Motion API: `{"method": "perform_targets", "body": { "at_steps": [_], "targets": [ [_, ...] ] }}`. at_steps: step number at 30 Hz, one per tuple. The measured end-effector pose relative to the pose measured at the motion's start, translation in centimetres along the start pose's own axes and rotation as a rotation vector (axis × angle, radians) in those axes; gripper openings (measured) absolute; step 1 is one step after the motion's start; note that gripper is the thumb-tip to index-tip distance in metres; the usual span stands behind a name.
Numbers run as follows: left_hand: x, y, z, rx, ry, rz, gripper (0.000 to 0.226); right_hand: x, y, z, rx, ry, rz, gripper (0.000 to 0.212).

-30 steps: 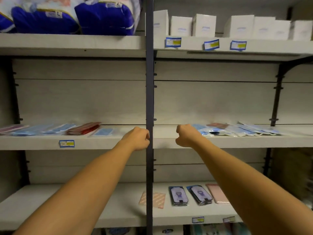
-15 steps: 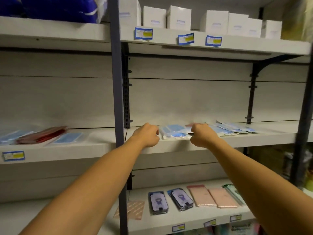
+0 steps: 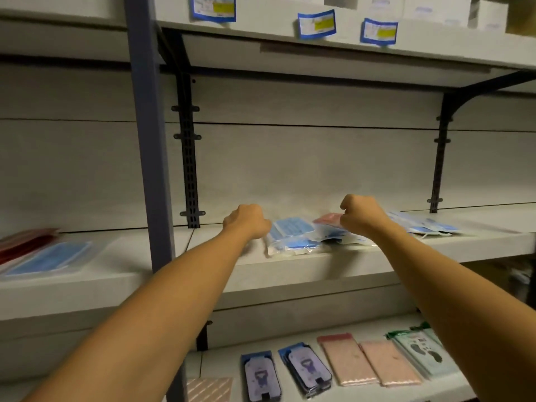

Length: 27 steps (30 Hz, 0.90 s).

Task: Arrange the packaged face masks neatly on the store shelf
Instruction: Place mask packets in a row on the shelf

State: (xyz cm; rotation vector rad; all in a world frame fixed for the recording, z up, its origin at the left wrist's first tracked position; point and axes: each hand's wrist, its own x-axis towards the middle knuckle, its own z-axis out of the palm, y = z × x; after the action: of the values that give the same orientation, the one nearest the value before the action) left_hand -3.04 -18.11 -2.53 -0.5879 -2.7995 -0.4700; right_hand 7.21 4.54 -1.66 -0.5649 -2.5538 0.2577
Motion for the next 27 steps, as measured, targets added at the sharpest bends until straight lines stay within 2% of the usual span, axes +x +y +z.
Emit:
{"method": "perform_targets", "body": {
  "at_steps": [3, 6, 8, 13, 19, 24, 26, 27],
  "targets": [
    [1.6, 0.8, 0.8, -0.061, -0.112, -0.088, 0.056, 1.4, 0.5, 1.3, 0.035, 0.003, 0.004, 0.029],
    [3.2, 1.7, 1.8, -0.073, -0.158, -0.151, 0.092, 3.1, 0.7, 1.9, 0.074, 0.008, 0.003, 0.036],
    [4.1, 2.1, 2.4, -0.056, -0.179, -0.194, 0.098, 4.3, 0.8, 2.3, 0.104, 0.019, -0.019, 0.033],
    [5.6, 1.5, 3.8, -0.265, -0.174, -0.323, 0.081, 6.8, 0.1, 3.4, 0.198, -0.004, -0.107, 0.036],
    [5.8, -1.9, 4.4, -0.677, 0.052, -0.442, 0.031, 9.1, -1.9, 5.7, 0.304, -0.097, -0.247, 0.038],
    [5.2, -3.7, 3.6, -0.716, 0.281, -0.479, 0.021, 10.1, -2.9, 8.7, 0.305, -0.216, -0.317, 0.031],
    [5.4, -3.8, 3.7, -0.750, 0.312, -0.483, 0.014, 10.4, -2.9, 9.8, 0.228, -0.232, -0.353, 0.030],
    [5.5, -3.7, 3.8, -0.774, 0.307, -0.475, 0.014, 10.7, -2.8, 10.1, 0.211, -0.228, -0.359, 0.037]
  ]
}}
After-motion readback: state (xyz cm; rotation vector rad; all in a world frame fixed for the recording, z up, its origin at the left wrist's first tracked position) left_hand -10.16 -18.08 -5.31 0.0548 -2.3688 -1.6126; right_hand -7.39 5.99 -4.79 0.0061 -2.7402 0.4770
